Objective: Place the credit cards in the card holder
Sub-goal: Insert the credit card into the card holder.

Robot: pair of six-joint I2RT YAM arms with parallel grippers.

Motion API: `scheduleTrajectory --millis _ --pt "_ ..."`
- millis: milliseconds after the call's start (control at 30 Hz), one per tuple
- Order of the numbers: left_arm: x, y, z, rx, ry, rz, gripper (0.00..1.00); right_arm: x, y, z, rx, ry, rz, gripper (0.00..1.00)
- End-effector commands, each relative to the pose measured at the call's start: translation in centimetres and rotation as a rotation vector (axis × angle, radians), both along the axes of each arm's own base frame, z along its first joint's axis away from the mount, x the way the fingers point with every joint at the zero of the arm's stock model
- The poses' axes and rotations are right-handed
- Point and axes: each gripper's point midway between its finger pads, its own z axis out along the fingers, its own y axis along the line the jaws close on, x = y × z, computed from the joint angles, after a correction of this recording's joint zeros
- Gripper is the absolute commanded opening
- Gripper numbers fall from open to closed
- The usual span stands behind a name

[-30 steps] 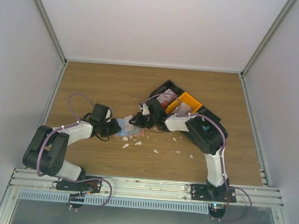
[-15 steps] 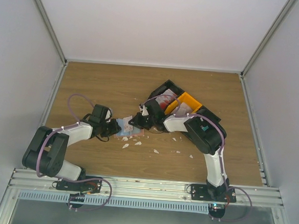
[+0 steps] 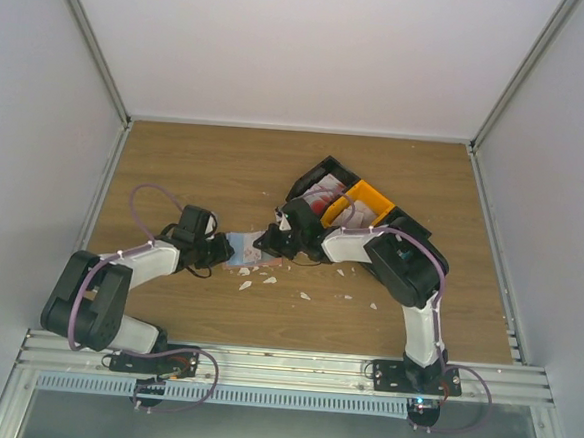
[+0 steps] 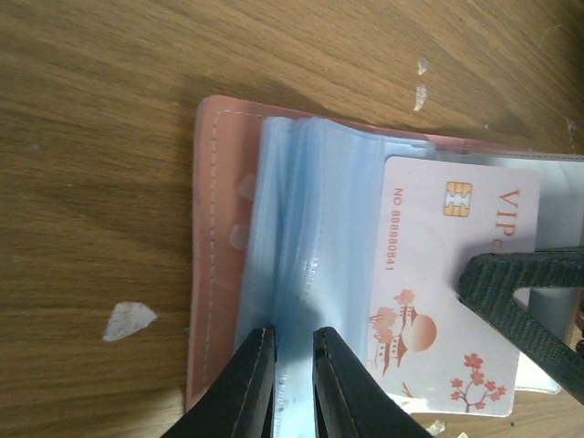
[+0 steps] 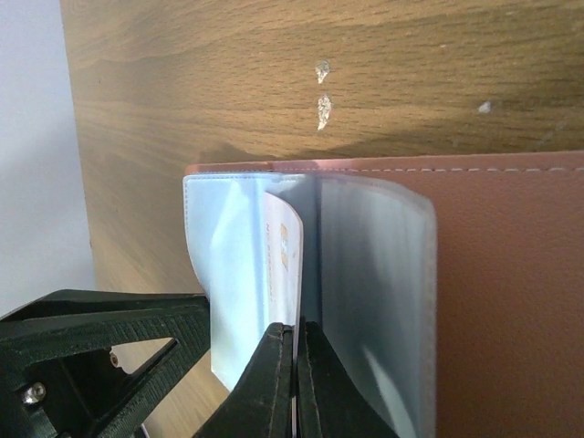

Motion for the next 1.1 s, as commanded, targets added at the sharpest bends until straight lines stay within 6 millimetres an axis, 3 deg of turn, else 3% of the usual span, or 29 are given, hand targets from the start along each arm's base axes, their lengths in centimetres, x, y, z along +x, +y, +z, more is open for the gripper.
scheduleTrajectory --millis 0,267,467,1067 --pt "-0.6 1.6 -0.6 0.071 0.010 0.035 0.18 -2.8 -1.9 -4.5 -0.133 0.114 0.009 0.01" --pt "-0.9 2.5 -0.3 0.100 0.010 0.083 0.22 -3.1 0.0 -5.3 -0.088 0.126 0.067 0.01" --pt "-1.3 2.0 -1.5 0.083 0.043 0.058 0.19 -2.6 0.3 -5.5 -0.090 0.124 0.062 0.00" --pt "-1.6 1.4 -2.1 0.059 0.052 0.021 0.12 -3.4 2.3 -5.7 -0.032 0.140 0.153 0.01"
